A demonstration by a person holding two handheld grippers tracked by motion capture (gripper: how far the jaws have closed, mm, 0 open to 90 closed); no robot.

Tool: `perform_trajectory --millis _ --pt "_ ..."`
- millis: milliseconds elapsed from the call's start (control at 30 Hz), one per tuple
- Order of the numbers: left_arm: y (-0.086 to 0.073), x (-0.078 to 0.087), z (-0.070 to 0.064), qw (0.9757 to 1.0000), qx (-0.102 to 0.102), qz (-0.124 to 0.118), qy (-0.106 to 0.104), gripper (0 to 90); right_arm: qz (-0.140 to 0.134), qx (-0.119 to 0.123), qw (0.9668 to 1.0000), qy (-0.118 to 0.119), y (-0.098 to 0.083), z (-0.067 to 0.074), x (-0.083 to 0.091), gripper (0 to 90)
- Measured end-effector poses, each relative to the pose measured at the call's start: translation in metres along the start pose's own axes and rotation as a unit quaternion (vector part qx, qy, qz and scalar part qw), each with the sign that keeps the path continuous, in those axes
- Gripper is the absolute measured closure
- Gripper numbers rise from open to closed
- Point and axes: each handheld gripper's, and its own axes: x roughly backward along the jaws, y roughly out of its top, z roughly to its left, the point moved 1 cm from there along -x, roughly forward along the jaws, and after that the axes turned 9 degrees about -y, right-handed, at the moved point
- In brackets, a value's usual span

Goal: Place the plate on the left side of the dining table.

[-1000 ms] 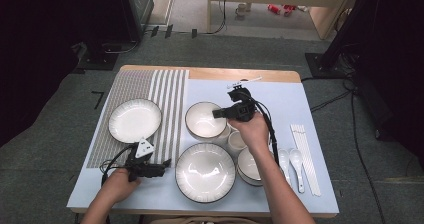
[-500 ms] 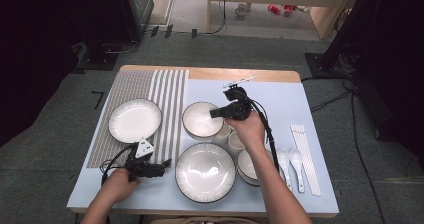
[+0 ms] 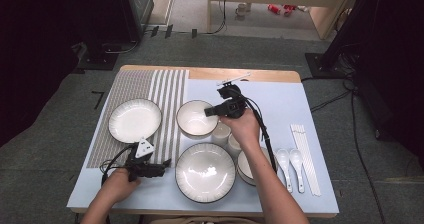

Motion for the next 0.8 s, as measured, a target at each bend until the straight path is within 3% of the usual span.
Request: perform_trajectory --millis 800 --pt "0.0 0.0 0.0 1.0 0.0 0.0 0.0 14.7 -0.003 0.008 1.0 0.003 0.012 0.018 -0.015 83.0"
